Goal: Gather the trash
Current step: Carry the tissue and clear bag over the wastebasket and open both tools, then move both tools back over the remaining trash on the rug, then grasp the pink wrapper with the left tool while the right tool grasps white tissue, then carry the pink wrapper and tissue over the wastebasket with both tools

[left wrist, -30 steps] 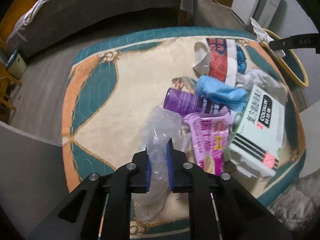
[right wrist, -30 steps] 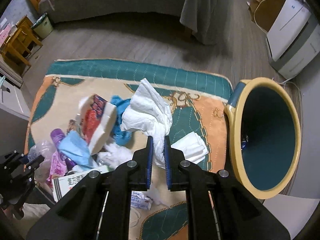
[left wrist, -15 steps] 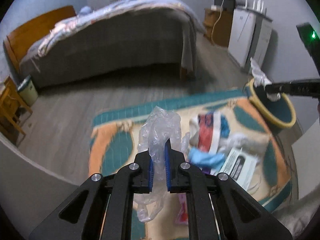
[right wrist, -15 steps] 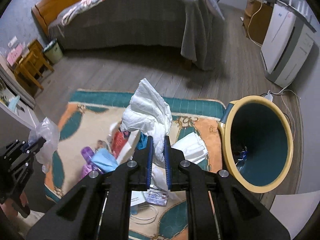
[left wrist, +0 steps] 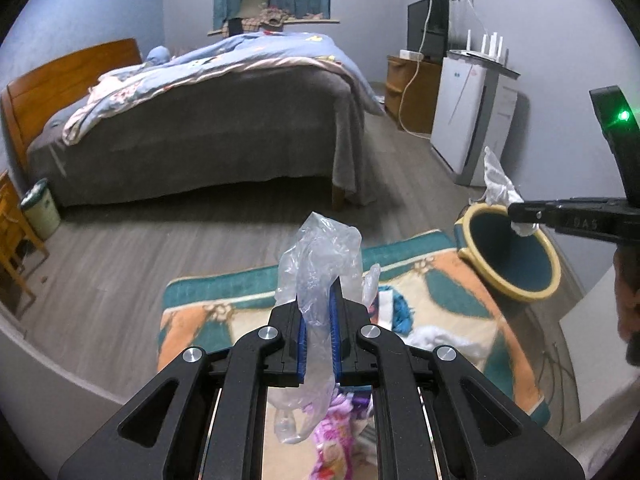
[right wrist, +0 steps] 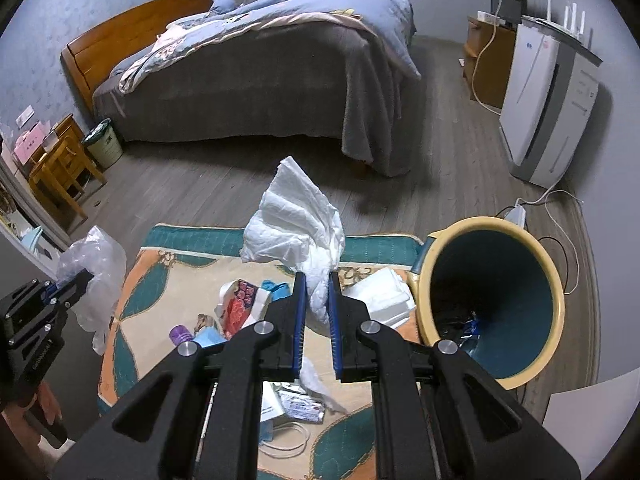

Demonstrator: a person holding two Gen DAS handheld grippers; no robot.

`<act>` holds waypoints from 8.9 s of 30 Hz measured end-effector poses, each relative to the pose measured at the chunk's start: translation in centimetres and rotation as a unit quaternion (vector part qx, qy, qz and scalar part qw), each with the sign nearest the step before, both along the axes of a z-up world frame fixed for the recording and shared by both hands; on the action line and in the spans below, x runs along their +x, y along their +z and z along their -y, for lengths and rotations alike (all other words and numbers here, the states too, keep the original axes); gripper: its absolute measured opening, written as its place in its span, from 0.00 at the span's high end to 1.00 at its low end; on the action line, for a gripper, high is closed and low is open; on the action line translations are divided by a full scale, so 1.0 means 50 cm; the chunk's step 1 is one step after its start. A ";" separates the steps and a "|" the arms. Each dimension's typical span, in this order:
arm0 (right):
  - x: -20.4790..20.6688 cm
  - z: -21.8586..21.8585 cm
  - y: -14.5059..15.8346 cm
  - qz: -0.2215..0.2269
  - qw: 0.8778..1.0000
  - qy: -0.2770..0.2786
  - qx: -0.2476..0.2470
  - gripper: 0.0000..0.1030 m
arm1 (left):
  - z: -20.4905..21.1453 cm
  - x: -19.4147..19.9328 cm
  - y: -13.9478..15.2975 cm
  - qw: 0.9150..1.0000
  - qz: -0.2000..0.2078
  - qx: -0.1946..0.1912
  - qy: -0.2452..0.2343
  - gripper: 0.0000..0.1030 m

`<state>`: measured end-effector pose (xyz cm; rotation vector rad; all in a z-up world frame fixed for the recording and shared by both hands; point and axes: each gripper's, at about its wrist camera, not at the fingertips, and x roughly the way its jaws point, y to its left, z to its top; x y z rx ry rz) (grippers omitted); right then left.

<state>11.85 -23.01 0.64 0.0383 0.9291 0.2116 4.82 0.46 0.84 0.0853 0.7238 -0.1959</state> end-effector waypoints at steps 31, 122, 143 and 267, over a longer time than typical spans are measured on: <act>0.083 0.206 -0.072 0.014 0.998 -0.054 -0.042 0.90 | 0.242 0.106 -0.080 0.995 -0.019 0.001 -0.100 0.90; 0.113 0.281 -0.081 -0.013 0.990 -0.137 -0.017 0.05 | 0.207 0.115 -0.052 0.996 0.012 0.080 -0.049 0.06; -0.019 -0.032 -0.159 -0.089 0.995 -0.025 -0.045 0.06 | -0.011 -0.049 -0.111 0.997 -0.038 0.071 0.021 0.06; 0.063 0.336 -0.033 0.015 0.990 -0.139 0.020 0.95 | 0.322 0.107 -0.045 0.990 -0.013 0.038 -0.137 0.97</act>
